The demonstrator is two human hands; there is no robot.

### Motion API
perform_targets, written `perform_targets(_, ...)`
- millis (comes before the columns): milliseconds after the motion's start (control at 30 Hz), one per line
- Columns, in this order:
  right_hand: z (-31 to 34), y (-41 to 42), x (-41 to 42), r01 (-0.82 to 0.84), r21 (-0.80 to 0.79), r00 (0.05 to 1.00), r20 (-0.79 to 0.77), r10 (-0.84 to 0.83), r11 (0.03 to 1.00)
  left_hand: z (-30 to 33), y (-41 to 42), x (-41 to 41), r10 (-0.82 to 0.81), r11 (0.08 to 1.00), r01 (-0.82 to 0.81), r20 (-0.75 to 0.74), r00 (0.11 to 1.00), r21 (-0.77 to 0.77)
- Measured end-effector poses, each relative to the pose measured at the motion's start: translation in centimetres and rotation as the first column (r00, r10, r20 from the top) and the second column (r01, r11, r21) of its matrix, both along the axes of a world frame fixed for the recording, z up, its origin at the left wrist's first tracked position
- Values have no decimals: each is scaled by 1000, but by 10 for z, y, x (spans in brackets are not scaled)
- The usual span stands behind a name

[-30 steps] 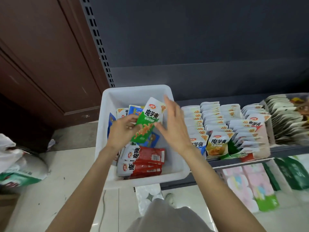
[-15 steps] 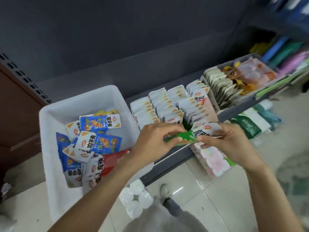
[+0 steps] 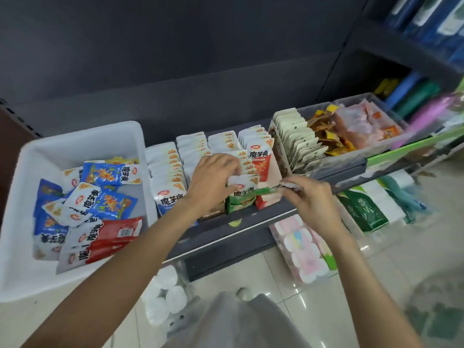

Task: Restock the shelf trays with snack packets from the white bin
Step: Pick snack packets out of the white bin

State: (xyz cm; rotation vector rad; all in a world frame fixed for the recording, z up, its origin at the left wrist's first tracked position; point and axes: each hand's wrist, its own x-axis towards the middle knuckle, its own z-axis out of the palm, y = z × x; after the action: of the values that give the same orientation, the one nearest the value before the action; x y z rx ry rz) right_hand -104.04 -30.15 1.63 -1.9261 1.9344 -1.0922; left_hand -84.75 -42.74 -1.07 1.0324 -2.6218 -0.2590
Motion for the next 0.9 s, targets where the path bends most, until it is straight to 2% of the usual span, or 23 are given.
perform_targets(100, -16, -29, 3, -145, 37, 989, 12, 145, 989, 3, -3, -6, 40, 999, -41, 47, 998, 15)
perform_targets(167, -28, -42, 6, -179, 36, 983, -23, 180, 983, 3, -5, -8, 61, 998, -62, 55, 997, 19)
perform_targets(333, -51, -47, 4, -159, 14, 985, -70, 160, 987, -1, -8, -10, 87, 996, -88, 35, 996, 30)
perform_targets(500, -53, -42, 10, -73, -31, 994, -82, 70, 997, -4, -11, -12, 86, 996, -86, 2, 996, 32)
perform_targets(600, -53, -35, 22, -44, -50, 981, -193, 33, 998, -5, -14, -12, 81, 996, -81, -4, 997, 30)
perform_targets(733, -49, -44, 34, -75, -2, 958, -279, 71, 997, -6, -16, -13, 72, 997, -71, -17, 997, 42)
perform_targets(900, -46, -62, 25, -209, 64, 946, -239, 218, 976, -6, -19, -11, 62, 997, -60, -42, 997, 50)
